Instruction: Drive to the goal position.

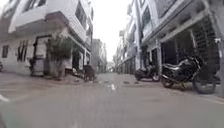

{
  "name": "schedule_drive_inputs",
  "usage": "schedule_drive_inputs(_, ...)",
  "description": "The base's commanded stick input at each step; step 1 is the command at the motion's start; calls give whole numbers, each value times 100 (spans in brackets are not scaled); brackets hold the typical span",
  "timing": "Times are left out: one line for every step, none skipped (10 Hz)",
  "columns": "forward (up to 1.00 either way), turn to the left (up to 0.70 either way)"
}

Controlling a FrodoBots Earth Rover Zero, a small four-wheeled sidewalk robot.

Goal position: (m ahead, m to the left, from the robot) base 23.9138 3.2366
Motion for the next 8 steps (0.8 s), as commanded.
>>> schedule_drive_inputs(100,0)
schedule_drive_inputs(100,0)
schedule_drive_inputs(100,0)
schedule_drive_inputs(100,0)
schedule_drive_inputs(100,0)
schedule_drive_inputs(100,0)
schedule_drive_inputs(100,0)
schedule_drive_inputs(100,0)
